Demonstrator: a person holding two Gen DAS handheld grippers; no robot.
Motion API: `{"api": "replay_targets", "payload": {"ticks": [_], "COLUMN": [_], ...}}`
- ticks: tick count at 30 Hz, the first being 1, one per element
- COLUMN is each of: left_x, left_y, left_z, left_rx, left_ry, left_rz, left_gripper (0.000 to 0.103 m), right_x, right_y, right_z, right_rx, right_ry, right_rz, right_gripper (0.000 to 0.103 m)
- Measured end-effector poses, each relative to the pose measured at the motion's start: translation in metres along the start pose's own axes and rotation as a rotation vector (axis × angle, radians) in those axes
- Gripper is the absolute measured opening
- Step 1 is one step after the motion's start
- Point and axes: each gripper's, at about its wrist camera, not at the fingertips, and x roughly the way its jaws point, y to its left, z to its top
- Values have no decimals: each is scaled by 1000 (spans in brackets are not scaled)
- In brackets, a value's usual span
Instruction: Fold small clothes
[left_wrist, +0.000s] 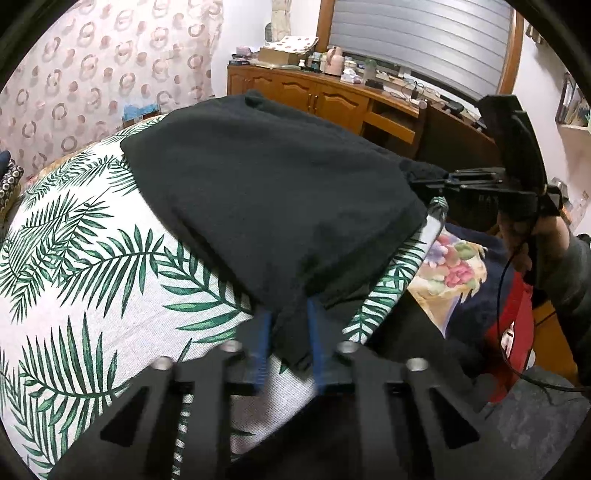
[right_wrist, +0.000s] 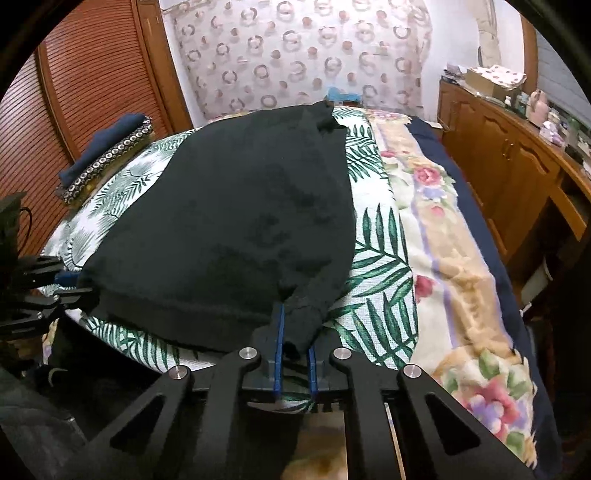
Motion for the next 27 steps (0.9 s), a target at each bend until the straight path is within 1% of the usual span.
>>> {"api": "replay_targets", "payload": {"ticks": [1,2,5,8,11,18,23,27], "left_x": [-2,-5,-21,-49,-72,-108,-128,-142], "left_y": [0,-1,1,4,8,17,17,9], "left_z": [1,2,8,17,24,27,29,29], "left_rx": [2,0,-5,-7,-4,-13,-10,7], "left_ry": [-7,-20,-72,-149,-202,-289,-327,-353], "left_rz": [7,5,1,-1,9,26,19,10], "left_gripper": [8,7,6,5,5,5,5,5], "right_x": [-1,-2,-12,-30,-52,-90,-106,-121], "right_y": [0,-1,1,5,12,29,40,44], "right_z": [-1,-2,-4,-3,0,4,2,-2], "right_rx": [8,16,29,28,14,-45,-80,-102], "right_ry": [-4,-6,-36,-82,-129,-207,-239,-262], "right_rz": [5,15,45,69,87,96,108,111], "right_gripper": [8,8,8,7,7,7,7,7]}}
